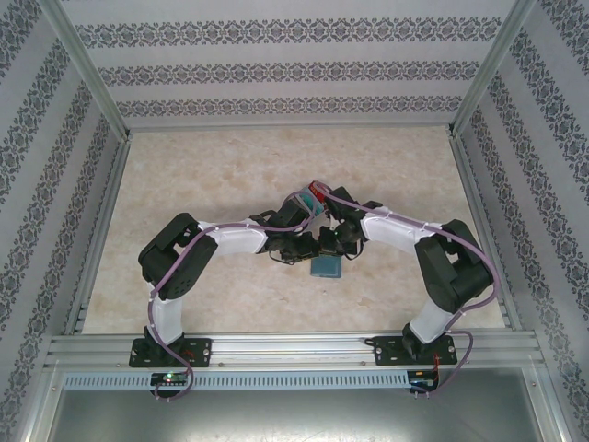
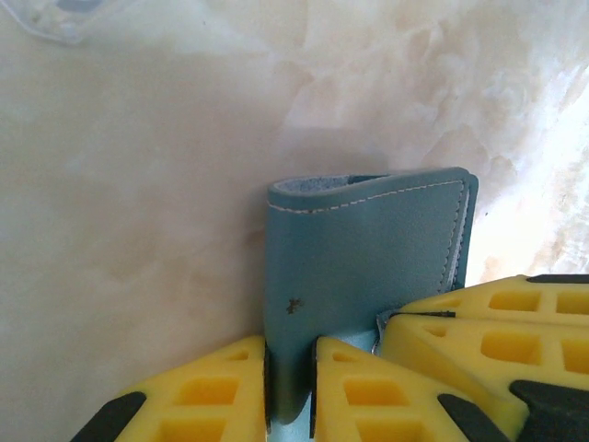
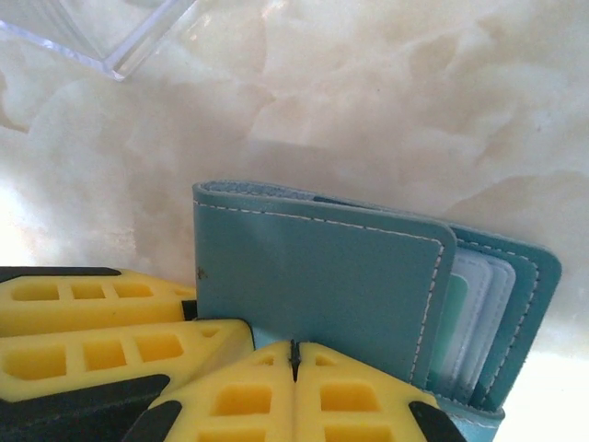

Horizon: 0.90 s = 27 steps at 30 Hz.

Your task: Put the credit cards into the card holder

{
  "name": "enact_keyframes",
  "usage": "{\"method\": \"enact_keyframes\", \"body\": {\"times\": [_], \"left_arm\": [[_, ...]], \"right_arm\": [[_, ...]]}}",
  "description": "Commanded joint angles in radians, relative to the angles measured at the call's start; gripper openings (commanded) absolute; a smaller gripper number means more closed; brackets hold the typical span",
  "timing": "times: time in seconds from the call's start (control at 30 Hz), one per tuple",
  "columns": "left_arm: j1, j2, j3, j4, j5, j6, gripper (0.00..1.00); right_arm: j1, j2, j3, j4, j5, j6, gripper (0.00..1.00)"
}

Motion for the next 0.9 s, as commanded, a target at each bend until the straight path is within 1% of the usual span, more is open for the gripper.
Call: {"method": "enact_keyframes", "body": {"times": [0.0,0.17,0.27,0.3,0.43,0.63,0.77,0.87], "left_arm": [[-0.021,0.018,-0.007,0.031,0.016,-0.010,0.18],[-0.021,0.016,-0.010,0.024,0.011,-0.011,0.18],[-0.021,0.013,-0.011,0.025,0.008,-0.011,0.18],[-0.021,0.013,-0.010,0.025,0.008,-0.010,0.18],[-0.021,0.011,-0.012,0.030,0.006,-0.014,0.18],[-0.021,0.015,-0.007,0.033,0.009,-0.014,0.18],[-0.021,0.020,-0.002,0.031,0.014,-0.013,0.18],[-0.021,0.022,-0.001,0.031,0.016,-0.012,0.18]], "right_arm": [[0.020,-0.004,-0.074,0.086,0.023,0.029,0.00],[-0.003,-0.108,-0.037,0.039,-0.027,0.003,0.00],[0.001,-0.104,-0.032,0.041,-0.076,0.006,0.00],[0.004,-0.098,-0.032,0.038,-0.076,0.006,0.00],[0.017,-0.059,-0.031,0.018,-0.055,0.007,0.00],[0.031,-0.009,-0.034,0.034,-0.043,0.008,0.00],[0.028,0.020,-0.034,0.051,0.019,0.017,0.00],[0.023,0.065,-0.014,0.012,0.057,0.004,0.00]]}}
